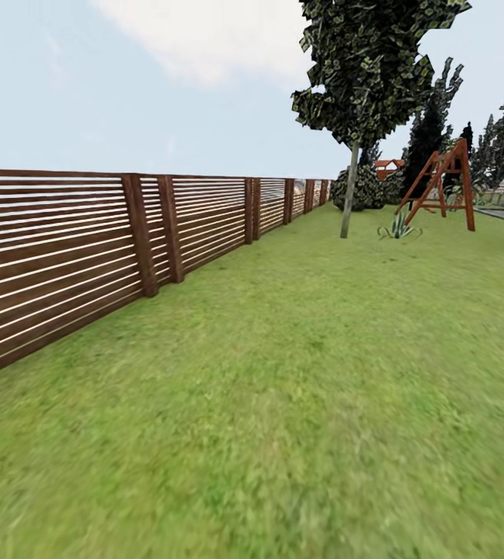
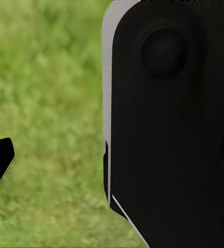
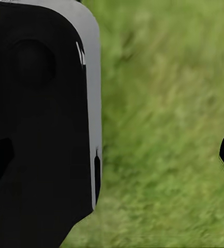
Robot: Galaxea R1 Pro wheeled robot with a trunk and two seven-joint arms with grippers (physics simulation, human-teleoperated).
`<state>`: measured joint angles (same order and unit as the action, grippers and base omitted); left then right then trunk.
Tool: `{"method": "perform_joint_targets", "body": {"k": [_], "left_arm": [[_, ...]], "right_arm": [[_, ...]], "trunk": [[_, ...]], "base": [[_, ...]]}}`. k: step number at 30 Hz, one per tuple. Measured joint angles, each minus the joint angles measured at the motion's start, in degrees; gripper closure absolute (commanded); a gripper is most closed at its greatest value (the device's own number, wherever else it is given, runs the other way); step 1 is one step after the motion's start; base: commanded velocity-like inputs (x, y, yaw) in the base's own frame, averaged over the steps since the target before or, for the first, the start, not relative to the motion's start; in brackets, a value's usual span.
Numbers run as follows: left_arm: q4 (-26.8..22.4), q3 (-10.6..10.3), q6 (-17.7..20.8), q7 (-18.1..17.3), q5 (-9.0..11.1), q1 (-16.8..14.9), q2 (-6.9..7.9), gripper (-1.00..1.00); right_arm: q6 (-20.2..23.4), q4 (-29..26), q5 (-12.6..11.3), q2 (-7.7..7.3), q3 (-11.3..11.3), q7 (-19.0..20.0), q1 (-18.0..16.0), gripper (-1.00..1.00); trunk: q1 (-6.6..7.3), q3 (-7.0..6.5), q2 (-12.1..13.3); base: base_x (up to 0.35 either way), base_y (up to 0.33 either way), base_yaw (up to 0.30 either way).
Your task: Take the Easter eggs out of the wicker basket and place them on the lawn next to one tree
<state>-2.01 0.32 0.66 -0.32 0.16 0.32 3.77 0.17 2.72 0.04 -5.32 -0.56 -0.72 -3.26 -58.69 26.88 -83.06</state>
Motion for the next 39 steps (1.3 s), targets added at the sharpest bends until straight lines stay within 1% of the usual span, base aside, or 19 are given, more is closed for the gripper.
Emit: {"method": "perform_joint_targets", "body": {"k": [12, 27, 34, 39], "left_arm": [[0.0, 0.0, 0.0, 0.0, 0.0, 0.0, 0.00, -1.00], [0.0, 0.0, 0.0, 0.0, 0.0, 0.0, 0.00, -1.00], [0.0, 0.0, 0.0, 0.0, 0.0, 0.0, 0.00, -1.00], [0.0, 0.0, 0.0, 0.0, 0.0, 0.0, 0.00, -1.00]], "right_arm": [[0.0, 0.3, 0.0, -0.01, 0.0, 0.0, 0.0, -1.00], [0.0, 0.3, -0.1, -0.05, 0.0, 0.0, 0.0, -1.00], [0.0, 0.3, -0.1, -0.05, 0.0, 0.0, 0.0, -1.00], [0.0, 0.3, -0.1, -0.05, 0.0, 0.0, 0.0, -1.00]], "trunk": [[0.00, -0.98, 0.0], [0.00, -1.04, 0.0], [0.00, -1.04, 0.0], [0.00, -1.05, 0.0]], "base": [[0.343, 0.000, 0.000], [0.343, 0.000, -0.004], [0.343, 0.000, -0.178], [0.343, 0.000, -0.020]]}}
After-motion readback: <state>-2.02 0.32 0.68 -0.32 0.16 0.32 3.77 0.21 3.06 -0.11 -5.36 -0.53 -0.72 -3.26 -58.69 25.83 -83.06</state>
